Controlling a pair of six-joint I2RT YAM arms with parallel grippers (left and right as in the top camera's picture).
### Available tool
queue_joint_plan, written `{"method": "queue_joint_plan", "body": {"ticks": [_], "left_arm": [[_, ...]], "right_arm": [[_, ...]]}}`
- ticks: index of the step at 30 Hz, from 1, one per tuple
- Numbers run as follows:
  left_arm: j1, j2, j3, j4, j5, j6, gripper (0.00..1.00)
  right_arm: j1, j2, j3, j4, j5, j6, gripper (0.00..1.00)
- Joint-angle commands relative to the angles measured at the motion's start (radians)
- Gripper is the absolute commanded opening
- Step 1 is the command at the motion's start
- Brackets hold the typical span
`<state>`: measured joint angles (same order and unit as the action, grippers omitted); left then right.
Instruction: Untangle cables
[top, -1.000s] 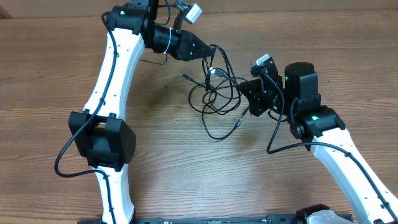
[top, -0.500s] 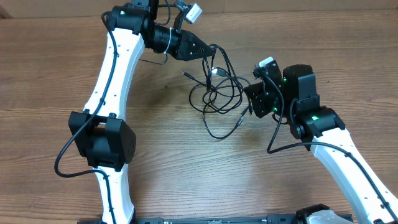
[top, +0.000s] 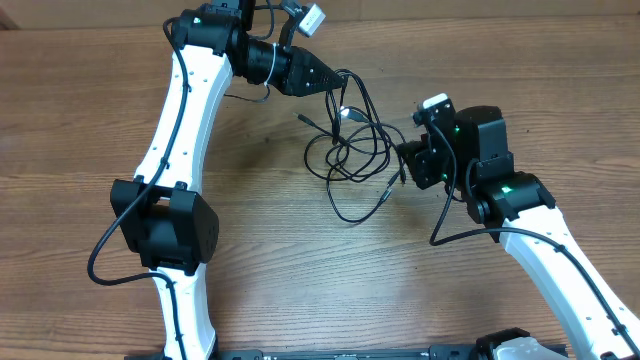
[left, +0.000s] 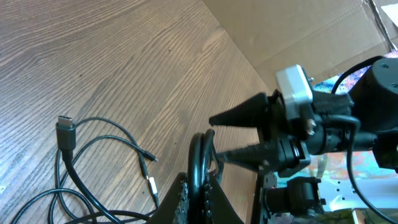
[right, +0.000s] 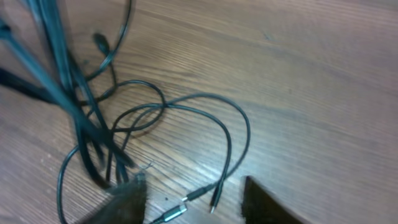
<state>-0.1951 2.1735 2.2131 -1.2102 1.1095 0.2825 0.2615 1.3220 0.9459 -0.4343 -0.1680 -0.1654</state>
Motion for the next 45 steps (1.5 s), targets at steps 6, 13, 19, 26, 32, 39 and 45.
{"method": "queue_joint_plan", "body": {"ticks": [6, 13, 19, 26, 32, 39, 45], "left_arm": [[0.0, 0.0, 0.015, 0.008, 0.005, -0.014, 0.04], [0.0, 0.0, 0.015, 0.016, -0.037, -0.017, 0.04], [-0.003, 0.0, 0.015, 0.032, -0.035, -0.055, 0.05], [-0.034, 0.0, 0.015, 0.044, 0.014, -0.063, 0.05], [-0.066, 0.0, 0.015, 0.049, 0.043, -0.063, 0.04], [-0.073, 0.0, 0.015, 0.063, 0.043, -0.063, 0.05], [-0.071, 0.0, 0.015, 0.064, 0.044, -0.07, 0.05]], "right_arm": [[-0.005, -0.019, -0.002, 0.105, -0.188, 0.001, 0.7], [-0.005, -0.019, -0.002, 0.151, -0.287, 0.0, 0.78], [-0.004, -0.019, -0.002, 0.167, -0.352, -0.074, 0.73], [-0.003, -0.019, -0.002, 0.204, -0.357, -0.131, 0.53], [-0.004, -0.005, -0.002, 0.202, -0.349, -0.21, 0.48], [-0.004, 0.014, -0.002, 0.193, -0.311, -0.21, 0.19], [-0.004, 0.014, -0.002, 0.166, -0.279, -0.21, 0.17]]}}
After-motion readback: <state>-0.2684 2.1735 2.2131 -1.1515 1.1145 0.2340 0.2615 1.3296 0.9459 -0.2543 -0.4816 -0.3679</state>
